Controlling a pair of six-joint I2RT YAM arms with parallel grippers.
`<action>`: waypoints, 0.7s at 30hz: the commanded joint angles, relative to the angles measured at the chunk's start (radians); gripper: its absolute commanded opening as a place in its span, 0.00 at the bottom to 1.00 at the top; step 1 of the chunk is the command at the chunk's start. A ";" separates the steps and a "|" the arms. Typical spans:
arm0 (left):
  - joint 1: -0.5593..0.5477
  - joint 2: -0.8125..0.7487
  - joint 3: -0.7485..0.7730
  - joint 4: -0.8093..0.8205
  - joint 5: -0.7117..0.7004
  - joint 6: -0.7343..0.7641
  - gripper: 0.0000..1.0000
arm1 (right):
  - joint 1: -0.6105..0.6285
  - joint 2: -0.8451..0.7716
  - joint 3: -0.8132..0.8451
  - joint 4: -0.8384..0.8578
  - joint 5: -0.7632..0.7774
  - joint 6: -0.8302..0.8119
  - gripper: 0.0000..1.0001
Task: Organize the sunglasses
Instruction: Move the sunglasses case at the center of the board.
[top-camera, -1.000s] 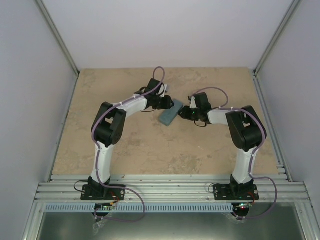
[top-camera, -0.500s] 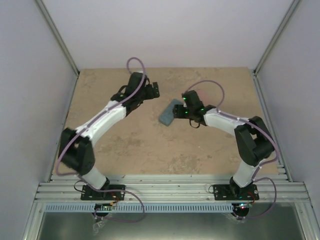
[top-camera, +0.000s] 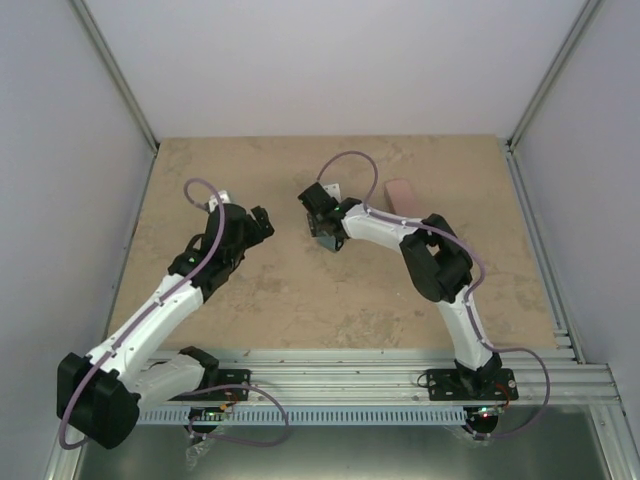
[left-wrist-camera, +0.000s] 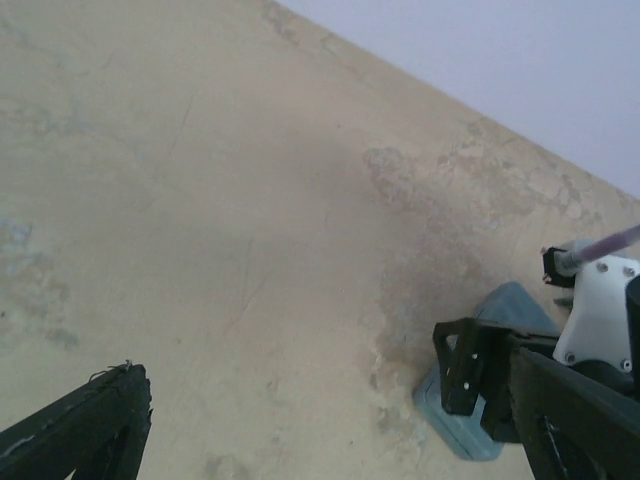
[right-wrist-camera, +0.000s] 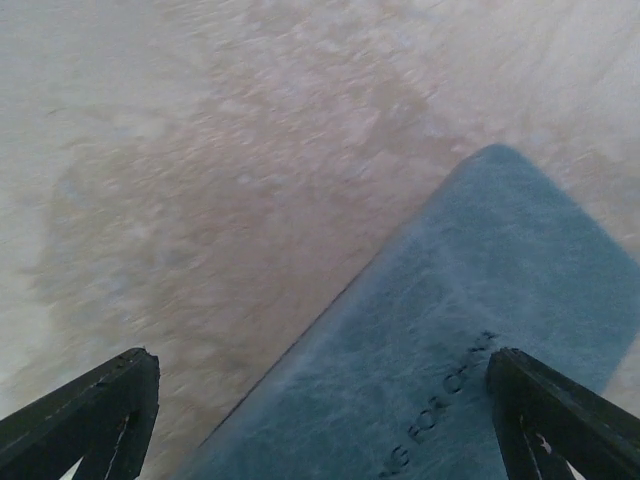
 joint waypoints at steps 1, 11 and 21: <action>0.002 -0.039 -0.057 0.008 0.038 -0.062 0.99 | 0.012 0.043 0.022 -0.169 0.189 0.015 0.89; 0.001 -0.007 -0.067 0.064 0.103 -0.049 0.99 | -0.023 -0.188 -0.333 -0.010 0.054 0.015 0.97; 0.001 0.015 -0.047 0.069 0.141 -0.038 0.99 | -0.134 -0.235 -0.441 0.159 -0.291 -0.151 0.88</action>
